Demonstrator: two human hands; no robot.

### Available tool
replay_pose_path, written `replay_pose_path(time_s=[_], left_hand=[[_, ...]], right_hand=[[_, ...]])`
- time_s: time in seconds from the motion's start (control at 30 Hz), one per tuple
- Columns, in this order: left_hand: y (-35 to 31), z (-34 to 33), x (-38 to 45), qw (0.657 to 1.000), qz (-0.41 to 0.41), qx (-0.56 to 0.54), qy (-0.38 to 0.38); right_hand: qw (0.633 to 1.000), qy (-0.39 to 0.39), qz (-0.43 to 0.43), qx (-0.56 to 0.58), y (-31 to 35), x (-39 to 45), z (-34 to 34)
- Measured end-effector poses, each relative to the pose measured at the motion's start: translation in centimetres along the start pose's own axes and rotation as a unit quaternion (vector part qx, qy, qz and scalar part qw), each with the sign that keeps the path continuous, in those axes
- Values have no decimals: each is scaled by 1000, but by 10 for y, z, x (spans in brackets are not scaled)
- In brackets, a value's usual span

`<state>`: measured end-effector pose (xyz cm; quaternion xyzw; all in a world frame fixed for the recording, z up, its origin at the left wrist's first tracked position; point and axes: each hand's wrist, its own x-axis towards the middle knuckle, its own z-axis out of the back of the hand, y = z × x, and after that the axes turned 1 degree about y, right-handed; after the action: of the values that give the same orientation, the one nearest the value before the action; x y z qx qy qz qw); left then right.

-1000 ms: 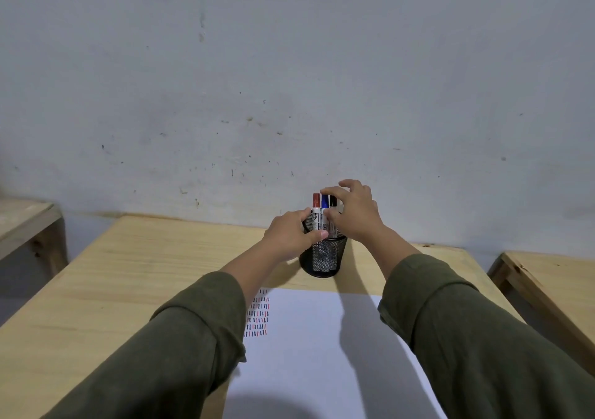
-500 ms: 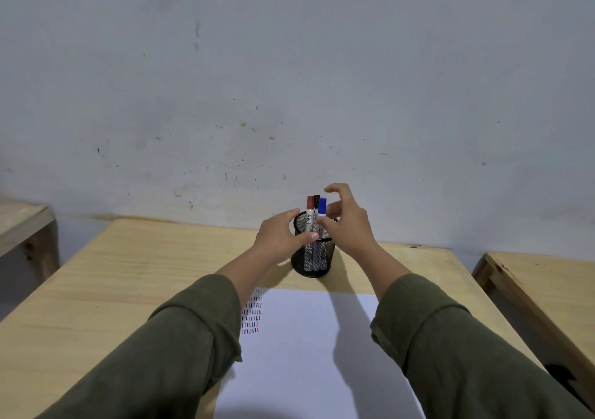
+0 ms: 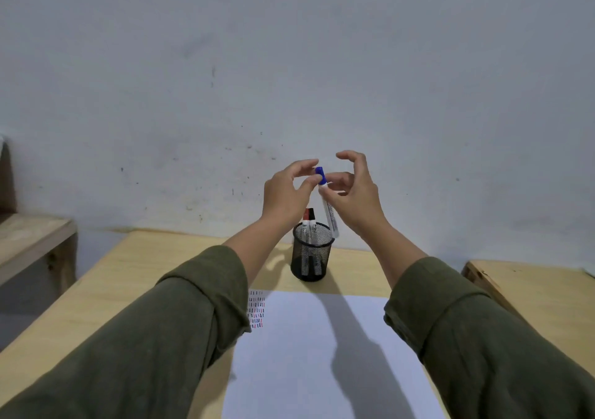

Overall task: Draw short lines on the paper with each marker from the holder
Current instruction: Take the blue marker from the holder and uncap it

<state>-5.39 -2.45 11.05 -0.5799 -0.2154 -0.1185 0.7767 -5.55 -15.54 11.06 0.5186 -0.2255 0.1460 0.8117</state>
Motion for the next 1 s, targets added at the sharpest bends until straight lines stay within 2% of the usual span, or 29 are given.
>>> replay_pose_path(time_s=[0.17, 0.33, 0.5, 0.6, 0.7, 0.83, 1.0], left_hand=[[-11, 11, -18, 1000, 0, -17, 3], [-8, 26, -34, 990, 71, -105, -60], [13, 44, -52, 976, 154, -116, -103], [27, 47, -65, 978, 175, -101, -60], [27, 44, -74, 984, 155, -90, -6], [17, 41, -80, 993, 91, -77, 14], [17, 43, -88, 999, 37, -29, 7]], right_hand=[[999, 31, -13, -2, 15, -25, 4], [993, 83, -79, -21, 8, -45, 7], [993, 28, -110, 31, 13, -54, 13], [980, -19, -126, 154, 22, -57, 13], [954, -18, -137, 267, 31, -63, 9], [942, 32, -152, 296, 31, -73, -2], [921, 30, -174, 347, 28, -80, -7]])
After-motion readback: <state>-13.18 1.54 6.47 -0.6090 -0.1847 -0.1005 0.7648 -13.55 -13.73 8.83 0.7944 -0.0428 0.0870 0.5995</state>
